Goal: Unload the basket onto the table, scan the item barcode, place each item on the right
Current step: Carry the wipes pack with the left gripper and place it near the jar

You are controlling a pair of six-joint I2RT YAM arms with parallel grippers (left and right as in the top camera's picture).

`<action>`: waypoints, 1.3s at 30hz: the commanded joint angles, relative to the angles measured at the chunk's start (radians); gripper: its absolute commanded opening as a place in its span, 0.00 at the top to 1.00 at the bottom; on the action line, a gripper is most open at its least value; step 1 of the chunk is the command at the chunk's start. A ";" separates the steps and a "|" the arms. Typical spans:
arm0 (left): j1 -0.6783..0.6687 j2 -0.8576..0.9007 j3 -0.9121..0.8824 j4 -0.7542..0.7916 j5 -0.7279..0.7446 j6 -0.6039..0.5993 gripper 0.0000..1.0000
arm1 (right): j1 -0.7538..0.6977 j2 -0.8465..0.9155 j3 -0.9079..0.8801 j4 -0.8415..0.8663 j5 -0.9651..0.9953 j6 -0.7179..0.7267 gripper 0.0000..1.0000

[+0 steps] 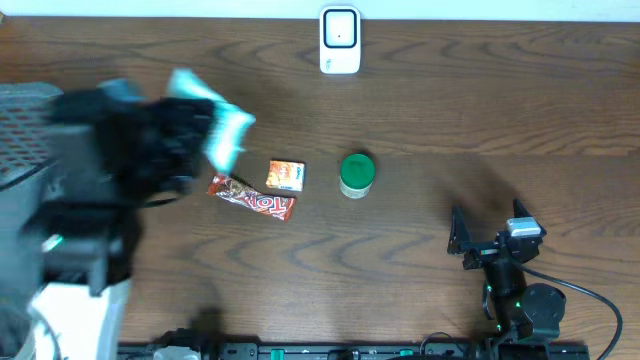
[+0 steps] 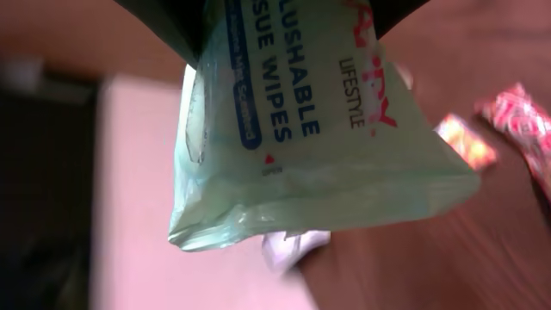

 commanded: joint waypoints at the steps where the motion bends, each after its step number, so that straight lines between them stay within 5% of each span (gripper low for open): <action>1: -0.219 0.111 -0.020 0.004 -0.141 0.026 0.56 | 0.004 -0.003 0.000 -0.004 0.005 0.014 0.01; 11: -0.510 0.479 -0.020 0.011 -0.139 0.014 0.56 | 0.004 -0.003 0.000 -0.004 0.005 0.014 0.01; 25: -0.581 0.631 -0.021 -0.230 -0.188 0.019 0.54 | 0.004 -0.003 0.000 -0.004 0.005 0.014 0.01; 32: -0.600 0.631 -0.021 -0.221 -0.450 -0.013 0.41 | 0.004 -0.003 0.000 -0.004 0.005 0.014 0.01; 39: -0.607 0.619 -0.019 -0.114 -0.547 0.007 0.28 | 0.004 -0.003 0.000 -0.004 0.005 0.014 0.01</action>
